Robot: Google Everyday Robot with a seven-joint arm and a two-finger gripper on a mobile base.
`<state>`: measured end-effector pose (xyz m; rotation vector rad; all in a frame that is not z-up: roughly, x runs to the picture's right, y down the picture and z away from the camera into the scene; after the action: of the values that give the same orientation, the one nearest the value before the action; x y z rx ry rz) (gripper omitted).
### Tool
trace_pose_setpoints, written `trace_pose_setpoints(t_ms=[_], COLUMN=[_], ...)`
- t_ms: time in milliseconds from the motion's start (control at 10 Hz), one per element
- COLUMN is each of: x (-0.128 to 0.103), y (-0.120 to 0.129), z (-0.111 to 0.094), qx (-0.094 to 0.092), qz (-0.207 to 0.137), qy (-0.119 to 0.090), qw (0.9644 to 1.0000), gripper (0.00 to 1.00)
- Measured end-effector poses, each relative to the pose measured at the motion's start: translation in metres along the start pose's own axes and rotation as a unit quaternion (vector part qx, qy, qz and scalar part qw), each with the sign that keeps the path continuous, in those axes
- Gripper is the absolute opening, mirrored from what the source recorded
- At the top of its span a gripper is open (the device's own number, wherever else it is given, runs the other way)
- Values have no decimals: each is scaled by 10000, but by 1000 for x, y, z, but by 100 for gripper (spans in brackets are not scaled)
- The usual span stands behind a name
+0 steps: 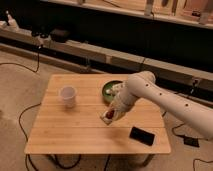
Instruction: Place the pepper in the ceramic cup
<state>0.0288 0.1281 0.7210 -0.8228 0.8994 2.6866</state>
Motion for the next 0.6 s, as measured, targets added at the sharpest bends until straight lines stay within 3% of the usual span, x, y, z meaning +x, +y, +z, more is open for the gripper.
trace_pose_setpoints(t_ms=[100,200,600], x=[26,30,29], y=[8,11,9], z=[0,-4,-4], qx=[108,82,107], qz=[-203,-215,-196], qy=[330,419,430], qw=[9992,9989,9988], gripper=[17,17,17])
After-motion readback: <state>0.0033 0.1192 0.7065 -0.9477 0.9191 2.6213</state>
